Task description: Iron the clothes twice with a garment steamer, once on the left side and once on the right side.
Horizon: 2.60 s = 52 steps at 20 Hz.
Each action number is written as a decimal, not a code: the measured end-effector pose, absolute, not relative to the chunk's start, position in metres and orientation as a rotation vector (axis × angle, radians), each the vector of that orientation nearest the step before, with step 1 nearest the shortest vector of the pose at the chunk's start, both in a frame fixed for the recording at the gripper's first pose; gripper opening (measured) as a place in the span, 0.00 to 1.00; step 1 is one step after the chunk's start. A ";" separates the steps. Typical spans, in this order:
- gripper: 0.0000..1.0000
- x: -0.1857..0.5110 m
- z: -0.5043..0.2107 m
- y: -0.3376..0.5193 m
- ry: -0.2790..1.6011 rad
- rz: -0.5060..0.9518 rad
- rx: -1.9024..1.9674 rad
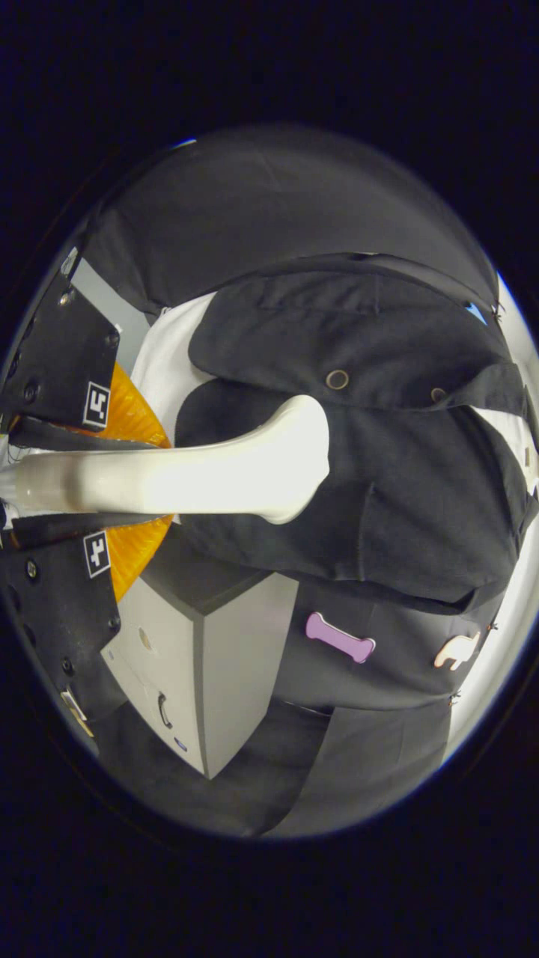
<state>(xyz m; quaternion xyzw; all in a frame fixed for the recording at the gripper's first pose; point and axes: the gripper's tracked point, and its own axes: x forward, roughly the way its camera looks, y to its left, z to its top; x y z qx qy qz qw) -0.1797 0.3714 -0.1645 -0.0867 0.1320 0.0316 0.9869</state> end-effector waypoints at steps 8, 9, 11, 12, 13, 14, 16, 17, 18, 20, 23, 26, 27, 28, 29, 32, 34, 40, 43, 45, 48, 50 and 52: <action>0.37 -0.184 -0.222 0.367 0.360 0.093 -0.176; 0.37 -0.183 -0.229 0.366 0.376 0.096 -0.168; 0.37 -0.186 -0.234 0.364 0.394 0.095 -0.154; 0.37 -0.188 -0.233 0.364 0.395 0.093 -0.147; 0.37 -0.187 -0.230 0.362 0.393 0.091 -0.136; 0.37 -0.189 -0.225 0.361 0.389 0.089 -0.123; 0.37 -0.192 -0.211 0.356 0.382 0.091 -0.093; 0.37 -0.192 -0.203 0.352 0.374 0.088 -0.083; 0.37 -0.195 -0.191 0.351 0.363 0.086 -0.073; 0.37 -0.202 -0.166 0.353 0.334 0.090 -0.057; 0.37 -0.214 -0.122 0.356 0.281 0.095 -0.040; 0.37 -0.226 -0.067 0.366 0.200 0.117 -0.032; 0.37 -0.230 -0.047 0.373 0.169 0.124 -0.027; 0.37 -0.235 -0.029 0.380 0.146 0.129 -0.023; 0.37 -0.239 -0.013 0.387 0.123 0.139 -0.019; 0.37 -0.247 0.035 0.414 0.065 0.176 0.005; 0.37 -0.251 0.067 0.431 0.024 0.199 0.022; 0.37 -0.271 0.161 0.487 -0.101 0.255 0.029; 0.37 -0.271 0.195 0.514 -0.140 0.272 0.035; 0.37 -0.271 0.214 0.533 -0.165 0.276 0.027; 0.37 -0.266 0.232 0.561 -0.185 0.283 -0.019; 0.37 -0.264 0.238 0.578 -0.207 0.277 -0.051; 0.37 -0.258 0.234 0.592 -0.200 0.284 -0.074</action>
